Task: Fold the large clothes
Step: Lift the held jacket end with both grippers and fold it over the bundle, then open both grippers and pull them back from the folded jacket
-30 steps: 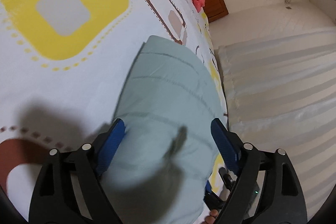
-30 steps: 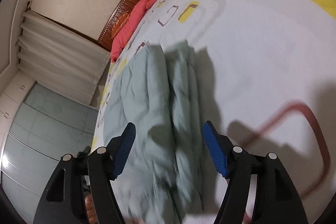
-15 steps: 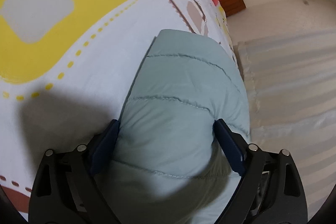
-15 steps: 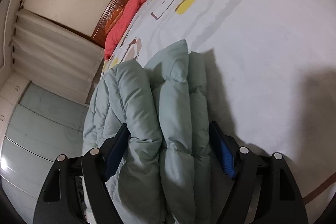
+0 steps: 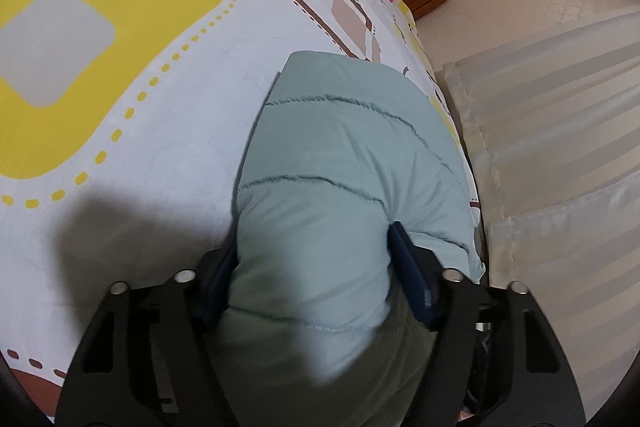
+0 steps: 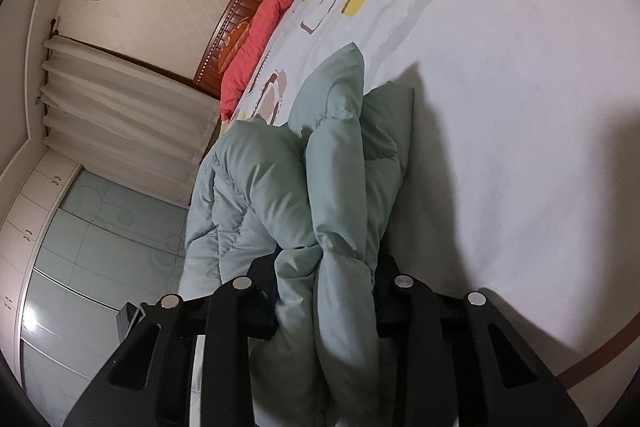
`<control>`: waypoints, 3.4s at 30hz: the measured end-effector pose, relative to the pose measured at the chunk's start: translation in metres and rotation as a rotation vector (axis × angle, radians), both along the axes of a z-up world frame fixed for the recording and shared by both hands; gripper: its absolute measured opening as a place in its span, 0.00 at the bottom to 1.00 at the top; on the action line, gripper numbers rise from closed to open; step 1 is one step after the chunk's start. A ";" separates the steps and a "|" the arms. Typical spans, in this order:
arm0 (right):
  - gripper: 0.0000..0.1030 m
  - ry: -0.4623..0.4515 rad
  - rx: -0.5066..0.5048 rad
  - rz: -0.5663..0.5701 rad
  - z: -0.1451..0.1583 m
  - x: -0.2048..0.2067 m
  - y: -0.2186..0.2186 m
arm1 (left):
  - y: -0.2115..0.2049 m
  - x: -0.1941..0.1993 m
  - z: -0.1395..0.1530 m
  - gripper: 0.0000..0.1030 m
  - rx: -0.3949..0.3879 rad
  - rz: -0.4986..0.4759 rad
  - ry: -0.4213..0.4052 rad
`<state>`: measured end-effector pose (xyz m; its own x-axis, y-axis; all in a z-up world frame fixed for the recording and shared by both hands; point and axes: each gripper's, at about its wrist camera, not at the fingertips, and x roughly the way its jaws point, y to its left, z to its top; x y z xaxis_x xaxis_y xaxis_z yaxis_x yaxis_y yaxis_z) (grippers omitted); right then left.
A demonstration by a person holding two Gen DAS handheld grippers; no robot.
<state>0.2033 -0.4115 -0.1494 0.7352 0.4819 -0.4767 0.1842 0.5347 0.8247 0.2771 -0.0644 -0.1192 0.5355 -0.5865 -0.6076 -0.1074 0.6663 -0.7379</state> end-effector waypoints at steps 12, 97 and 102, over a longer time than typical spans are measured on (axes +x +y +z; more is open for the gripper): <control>0.26 -0.035 -0.031 -0.022 0.007 0.010 0.013 | -0.001 -0.004 0.010 0.38 0.044 -0.018 -0.059; 0.50 0.096 -0.119 0.218 0.025 0.108 0.140 | 0.153 -0.010 0.045 0.69 0.315 0.148 -0.095; 0.55 0.082 -0.209 0.196 0.049 0.070 0.145 | 0.146 -0.032 0.060 0.74 0.401 0.151 -0.114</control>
